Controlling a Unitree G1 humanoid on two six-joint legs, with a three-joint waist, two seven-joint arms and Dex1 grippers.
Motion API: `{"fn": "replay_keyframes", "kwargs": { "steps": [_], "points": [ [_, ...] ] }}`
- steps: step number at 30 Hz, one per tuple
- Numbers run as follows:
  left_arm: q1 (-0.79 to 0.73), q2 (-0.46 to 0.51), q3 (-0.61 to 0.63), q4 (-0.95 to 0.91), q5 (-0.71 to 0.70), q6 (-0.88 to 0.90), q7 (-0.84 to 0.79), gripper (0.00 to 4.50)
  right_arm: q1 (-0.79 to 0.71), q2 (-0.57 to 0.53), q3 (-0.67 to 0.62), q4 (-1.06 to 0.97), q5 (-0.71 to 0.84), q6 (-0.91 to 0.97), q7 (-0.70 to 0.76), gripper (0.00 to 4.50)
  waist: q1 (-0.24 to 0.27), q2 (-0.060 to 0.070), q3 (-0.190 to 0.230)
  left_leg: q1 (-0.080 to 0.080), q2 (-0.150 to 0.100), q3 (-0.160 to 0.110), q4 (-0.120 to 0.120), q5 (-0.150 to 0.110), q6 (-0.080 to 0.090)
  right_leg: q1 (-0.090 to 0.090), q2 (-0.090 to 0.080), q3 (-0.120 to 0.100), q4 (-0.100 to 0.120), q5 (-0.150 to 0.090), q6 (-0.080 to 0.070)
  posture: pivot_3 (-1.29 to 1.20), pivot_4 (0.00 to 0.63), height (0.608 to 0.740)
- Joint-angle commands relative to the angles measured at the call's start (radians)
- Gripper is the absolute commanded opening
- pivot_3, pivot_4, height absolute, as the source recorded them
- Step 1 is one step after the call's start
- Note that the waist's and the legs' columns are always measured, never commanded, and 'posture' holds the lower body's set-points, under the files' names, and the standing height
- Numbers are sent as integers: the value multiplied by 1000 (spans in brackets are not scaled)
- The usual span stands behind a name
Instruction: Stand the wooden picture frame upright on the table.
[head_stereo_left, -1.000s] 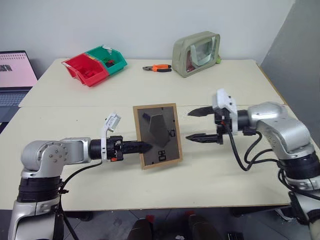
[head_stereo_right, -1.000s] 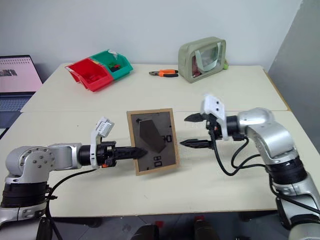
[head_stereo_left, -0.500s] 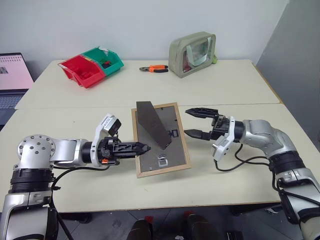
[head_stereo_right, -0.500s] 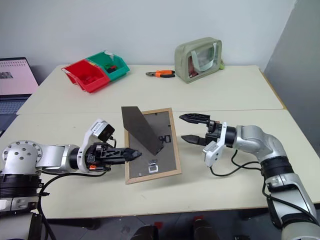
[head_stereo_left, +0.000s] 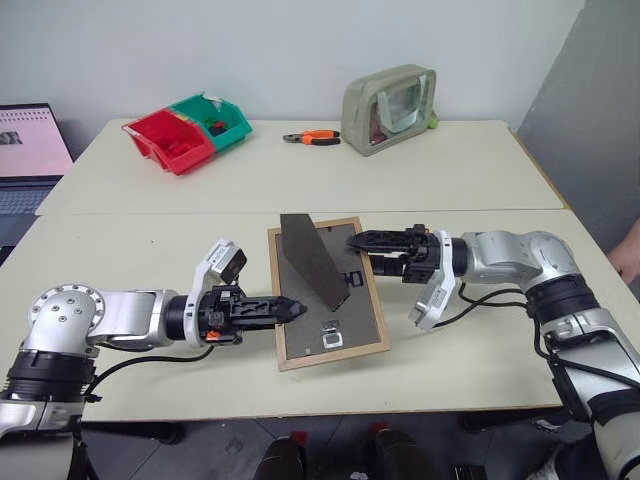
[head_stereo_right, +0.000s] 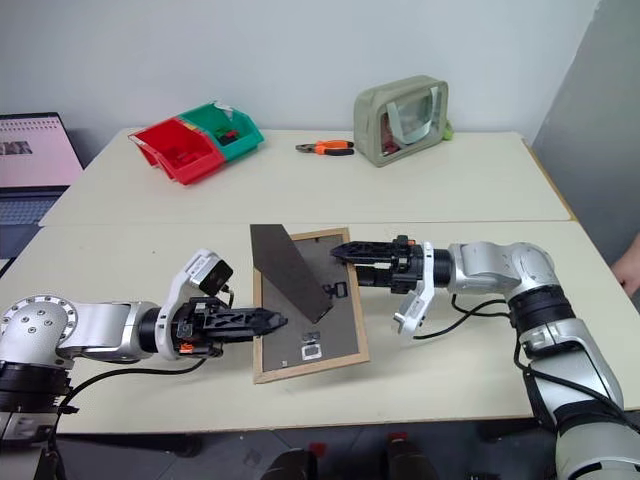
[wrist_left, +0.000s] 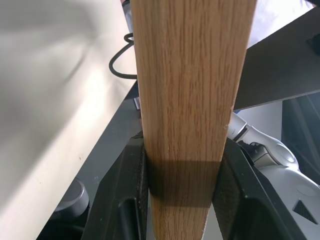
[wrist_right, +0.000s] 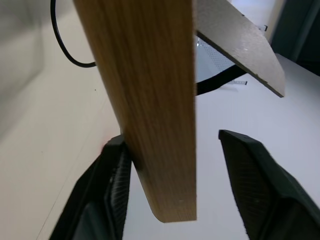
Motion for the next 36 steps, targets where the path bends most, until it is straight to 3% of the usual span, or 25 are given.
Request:
{"fn": "replay_keyframes", "kwargs": {
  "steps": [1,3,8,10,14,19,21,25,28,32,34,36],
  "points": [
    [2,15,-4,-38,-29,-22,-15,1333,-48,-6,11,-4,-3,8,-59,1654,0,0,0,0,0,0,0,0,0,0,0,0,0,0,0,0,150,740],
    [9,17,-2,-49,-29,-31,-12,1333,-55,-12,19,0,-12,12,-79,1330,0,0,0,0,0,0,0,0,0,0,0,0,0,0,0,0,150,740],
    [33,4,27,-99,-29,-115,53,1333,-58,-29,32,13,-5,17,-108,1329,0,0,0,0,0,0,0,-1,2,0,0,0,0,0,0,0,150,740],
    [30,2,49,-72,-29,-131,55,2005,-58,-35,34,22,9,21,-112,1329,0,0,0,0,0,0,0,-1,2,0,0,0,0,0,0,0,150,740],
    [9,-2,114,20,-29,-146,80,2850,-49,-37,39,52,36,41,-114,1292,0,0,0,0,0,0,0,-1,2,0,0,0,1,0,0,0,150,740],
    [61,-5,270,-12,-29,-224,170,3941,-36,-26,66,140,128,65,-70,1292,-2,0,0,0,0,0,0,-1,2,0,0,0,0,0,0,0,150,740],
    [116,4,334,-89,-26,-280,221,4443,-40,-8,86,212,232,78,-8,1292,-4,0,0,0,1,0,0,-1,2,0,0,0,0,0,0,0,150,740],
    [192,15,455,-256,122,-408,320,4500,-46,60,119,339,513,173,238,1292,-4,-1,0,1,5,1,0,-1,2,1,-1,1,0,0,0,0,150,740],
    [277,-1,538,-417,294,-493,358,4500,-35,170,90,368,787,394,555,1292,-6,-1,0,2,6,1,1,-1,2,2,-1,1,0,0,0,0,150,740],
    [397,-69,558,-609,430,-576,398,4500,-90,324,-2,437,960,745,769,1292,-4,-1,0,2,7,1,0,-1,2,3,-1,1,0,0,0,0,150,740],
    [434,-98,533,-679,493,-604,410,4500,-118,404,-82,465,1104,989,945,1292,1,-1,0,2,6,0,0,-1,2,3,-1,0,0,0,0,0,150,740],
    [454,-125,513,-726,548,-633,414,4500,-155,471,-168,517,1191,1155,987,1292,7,-1,0,1,6,0,0,-1,2,3,-1,-1,0,0,0,0,150,740]
  ]
}}
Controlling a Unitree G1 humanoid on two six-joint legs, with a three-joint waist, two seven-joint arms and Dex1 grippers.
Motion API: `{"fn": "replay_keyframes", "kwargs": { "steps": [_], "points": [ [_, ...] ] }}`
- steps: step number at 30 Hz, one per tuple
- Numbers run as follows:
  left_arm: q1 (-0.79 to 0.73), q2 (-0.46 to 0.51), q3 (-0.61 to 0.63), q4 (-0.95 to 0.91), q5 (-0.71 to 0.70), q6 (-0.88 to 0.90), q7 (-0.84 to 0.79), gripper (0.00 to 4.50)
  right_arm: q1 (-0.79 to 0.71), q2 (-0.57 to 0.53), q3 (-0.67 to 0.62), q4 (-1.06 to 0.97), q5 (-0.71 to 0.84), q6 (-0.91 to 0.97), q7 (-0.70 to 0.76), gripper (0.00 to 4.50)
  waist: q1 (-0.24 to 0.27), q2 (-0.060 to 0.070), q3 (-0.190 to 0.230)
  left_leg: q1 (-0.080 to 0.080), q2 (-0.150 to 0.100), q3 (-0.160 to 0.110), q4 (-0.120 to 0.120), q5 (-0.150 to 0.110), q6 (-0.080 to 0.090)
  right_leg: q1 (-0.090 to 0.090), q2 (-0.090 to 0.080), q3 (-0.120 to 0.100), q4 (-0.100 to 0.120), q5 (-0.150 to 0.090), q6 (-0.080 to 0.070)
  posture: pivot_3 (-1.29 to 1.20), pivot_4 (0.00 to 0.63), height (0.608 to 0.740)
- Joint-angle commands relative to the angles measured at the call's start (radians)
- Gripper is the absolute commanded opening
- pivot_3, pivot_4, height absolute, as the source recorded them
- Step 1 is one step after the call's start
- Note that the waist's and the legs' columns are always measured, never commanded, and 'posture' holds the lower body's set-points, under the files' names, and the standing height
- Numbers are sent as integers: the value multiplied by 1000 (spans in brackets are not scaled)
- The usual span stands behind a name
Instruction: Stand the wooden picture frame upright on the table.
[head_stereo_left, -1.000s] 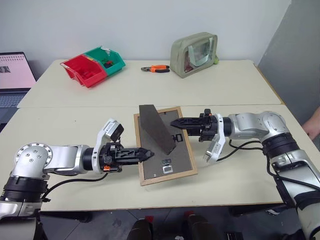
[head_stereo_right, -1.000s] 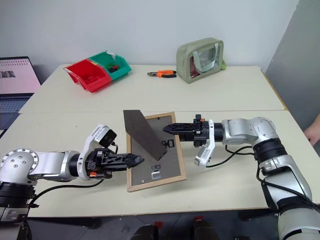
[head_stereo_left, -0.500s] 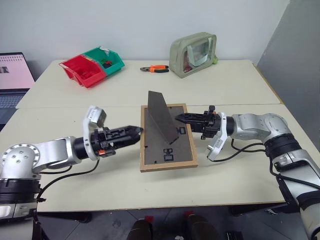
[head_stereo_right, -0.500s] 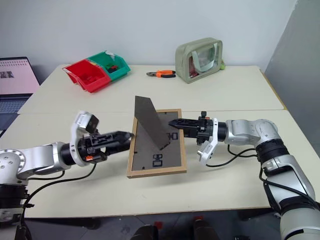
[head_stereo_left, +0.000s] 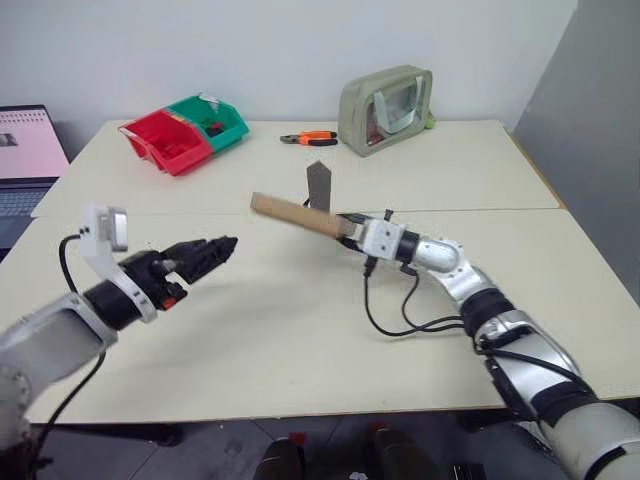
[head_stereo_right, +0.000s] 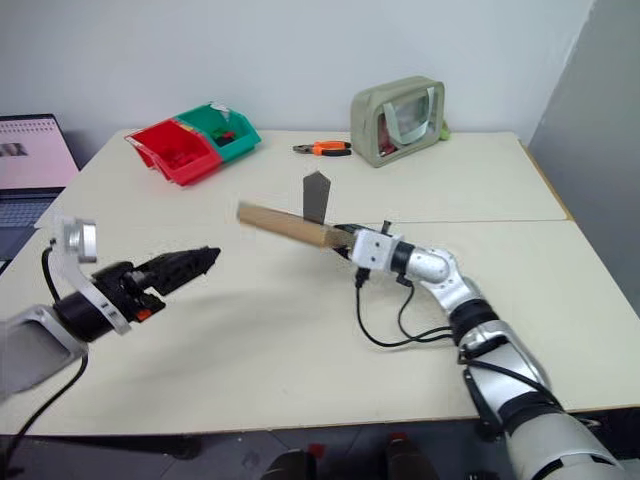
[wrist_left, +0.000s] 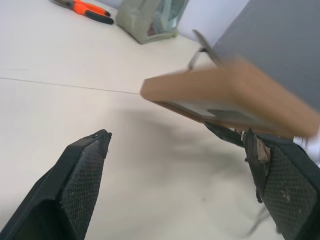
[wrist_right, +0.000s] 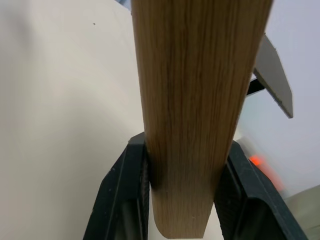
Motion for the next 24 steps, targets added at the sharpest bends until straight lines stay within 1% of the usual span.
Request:
{"fn": "replay_keyframes", "kwargs": {
  "steps": [1,4,6,9,13,17,19,20,22,23,24],
  "points": [
    [28,-14,-25,-118,135,-69,-5,4500,-99,93,-157,71,175,285,98,1292,7,0,0,0,0,0,0,0,0,0,0,-1,0,0,0,0,150,740],
    [60,-1,-70,-151,259,-85,-36,4500,-121,124,-188,130,176,336,140,1292,11,0,0,0,-2,0,0,0,0,0,0,-1,0,0,0,0,150,740],
    [66,-28,-88,-151,315,-109,-28,4500,-135,150,-214,177,186,426,176,1292,14,0,0,-1,-2,0,0,0,0,0,1,-1,-1,0,0,0,150,740],
    [61,-61,-102,-145,360,-131,-27,4500,-140,170,-228,209,177,506,222,1292,14,1,0,-1,-2,0,0,0,0,-1,1,-2,-1,0,0,0,150,740],
    [47,-104,-106,-119,371,-139,-22,4500,-141,185,-248,221,173,587,257,1292,13,1,0,-1,-2,1,-1,0,0,-1,1,-2,-1,0,0,0,150,740],
    [63,-87,-141,-111,464,-144,-85,4500,-134,192,-258,219,159,629,255,1292,4,0,0,0,-2,1,-1,0,0,-1,2,-2,0,0,0,0,150,740],
    [58,-94,-156,-101,488,-148,-103,4500,-133,191,-267,222,157,646,236,1989,2,0,0,0,-3,1,-1,0,0,-1,2,-2,0,0,0,0,150,740],
    [53,-99,-158,-97,494,-149,-108,4500,-131,190,-269,221,154,645,235,2057,1,0,0,0,-3,2,-1,0,0,-1,2,-3,0,0,0,0,150,740],
    [36,-107,-160,-85,496,-146,-116,4500,-126,180,-263,215,142,645,243,2483,0,1,0,0,-2,1,-1,0,0,-1,2,-3,0,0,0,0,150,740],
    [29,-107,-159,-79,496,-145,-124,4500,-120,171,-255,209,132,641,252,2815,-1,1,0,-1,-2,1,-1,0,0,-1,2,-3,0,0,0,0,150,740],
    [22,-103,-158,-69,503,-144,-133,4500,-111,160,-247,202,121,637,264,3052,-1,1,0,-1,-2,1,-1,0,0,-1,2,-3,0,0,0,0,150,740]
  ]
}}
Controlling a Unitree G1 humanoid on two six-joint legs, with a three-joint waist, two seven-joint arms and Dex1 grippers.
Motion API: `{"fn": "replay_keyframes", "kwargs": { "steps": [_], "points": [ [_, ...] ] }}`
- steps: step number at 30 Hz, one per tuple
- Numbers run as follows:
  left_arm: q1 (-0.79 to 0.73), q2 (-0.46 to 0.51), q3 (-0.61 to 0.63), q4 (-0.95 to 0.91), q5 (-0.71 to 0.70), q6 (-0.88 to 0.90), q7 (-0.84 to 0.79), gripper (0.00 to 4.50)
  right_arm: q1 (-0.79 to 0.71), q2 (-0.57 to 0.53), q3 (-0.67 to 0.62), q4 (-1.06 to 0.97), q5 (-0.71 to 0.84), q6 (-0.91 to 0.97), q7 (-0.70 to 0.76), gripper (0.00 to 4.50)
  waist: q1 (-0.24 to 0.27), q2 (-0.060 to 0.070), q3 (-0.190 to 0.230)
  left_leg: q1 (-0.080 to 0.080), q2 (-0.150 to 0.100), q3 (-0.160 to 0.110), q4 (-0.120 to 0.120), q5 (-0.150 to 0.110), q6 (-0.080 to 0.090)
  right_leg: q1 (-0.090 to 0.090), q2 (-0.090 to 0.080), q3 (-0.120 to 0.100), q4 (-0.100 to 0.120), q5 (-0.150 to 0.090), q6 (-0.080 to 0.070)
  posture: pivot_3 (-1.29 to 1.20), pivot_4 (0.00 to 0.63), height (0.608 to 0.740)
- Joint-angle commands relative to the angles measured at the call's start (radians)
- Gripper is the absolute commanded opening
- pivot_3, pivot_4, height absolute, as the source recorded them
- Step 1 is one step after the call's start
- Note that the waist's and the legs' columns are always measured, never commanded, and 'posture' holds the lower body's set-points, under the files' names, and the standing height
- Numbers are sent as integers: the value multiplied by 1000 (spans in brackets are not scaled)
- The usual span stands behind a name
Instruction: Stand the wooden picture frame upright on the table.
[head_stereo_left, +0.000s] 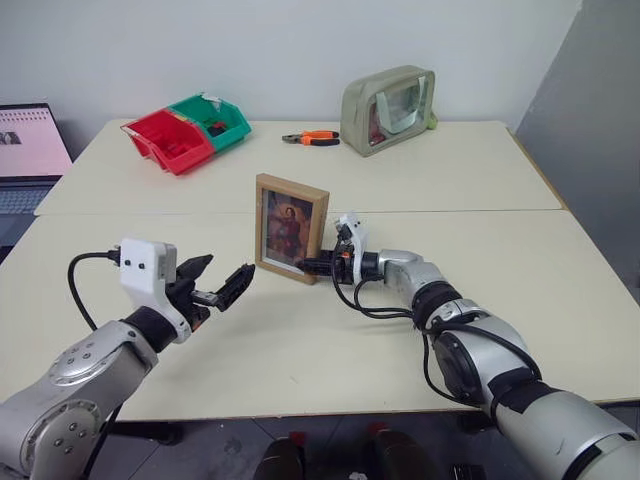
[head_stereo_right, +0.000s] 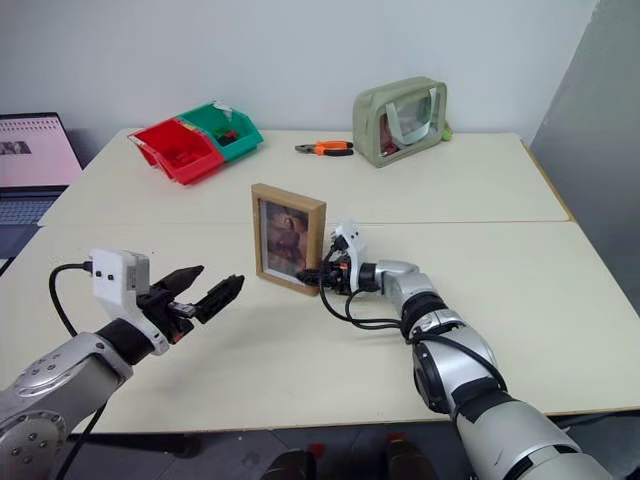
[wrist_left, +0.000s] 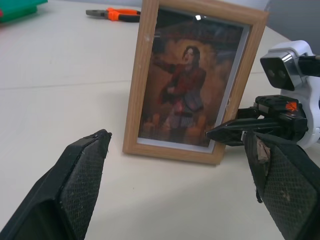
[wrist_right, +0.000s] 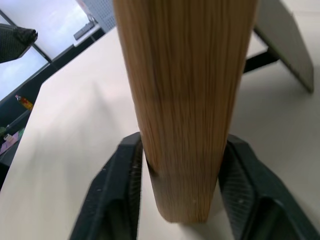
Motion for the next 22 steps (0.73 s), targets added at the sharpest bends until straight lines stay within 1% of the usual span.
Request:
{"fn": "replay_keyframes", "kwargs": {
  "steps": [1,5,6,7,9,11,13,14,16,17,19,22],
  "points": [
    [-33,7,11,12,21,-17,-38,4500,16,-36,14,-33,-30,-9,45,3201,0,0,0,0,0,0,0,0,0,0,0,0,0,0,0,0,150,740],
    [-53,22,32,56,17,0,-79,4500,66,-113,62,-84,-86,-32,80,3977,5,0,0,0,0,0,0,0,0,0,0,-1,0,0,0,0,150,740],
    [-56,31,41,67,7,9,-94,4500,80,-136,71,-106,-97,-31,80,4281,5,0,0,0,0,0,0,0,0,0,0,-1,0,0,0,0,150,740],
    [-60,43,51,82,-2,19,-111,4500,101,-167,86,-141,-113,-28,81,4417,4,0,0,0,0,0,0,0,0,0,0,0,0,0,0,0,150,740],
    [-72,75,70,125,-4,39,-141,4500,153,-240,110,-240,-137,30,84,4465,11,0,0,0,0,-1,0,0,0,1,0,-1,0,0,0,0,150,740],
    [-85,106,88,175,-16,61,-184,4500,226,-311,117,-404,-135,100,90,4465,19,0,0,0,0,-1,0,0,0,1,0,-1,0,0,0,0,150,740],
    [-99,147,89,210,-9,88,-218,4500,300,-370,115,-620,-95,224,114,4465,24,0,0,0,0,-1,0,0,0,1,0,-1,-1,0,1,0,150,740],
    [-108,168,94,226,-16,103,-244,4500,328,-387,97,-734,-73,293,86,4465,26,0,0,0,0,-1,0,0,0,1,0,-1,-1,0,1,0,150,740],
    [-144,231,110,285,-40,145,-316,4500,362,-411,56,-1014,7,506,40,4465,23,0,0,-2,0,-2,0,0,0,1,0,-1,-1,0,1,0,150,740],
    [-167,259,120,312,-57,164,-351,4500,370,-417,44,-1120,38,597,19,4465,22,1,1,-2,0,-2,0,0,0,0,-1,-1,-1,0,1,0,150,740],
    [-214,298,126,355,-81,195,-402,4500,375,-425,37,-1254,79,715,-10,4465,10,2,2,-3,0,-1,0,0,0,-3,0,-1,1,0,0,0,150,740],
    [-308,346,83,427,-65,209,-479,4500,376,-440,46,-1361,103,792,-50,4465,1,2,2,-1,0,0,-1,0,0,-3,2,-2,0,-1,0,0,150,740]
  ]
}}
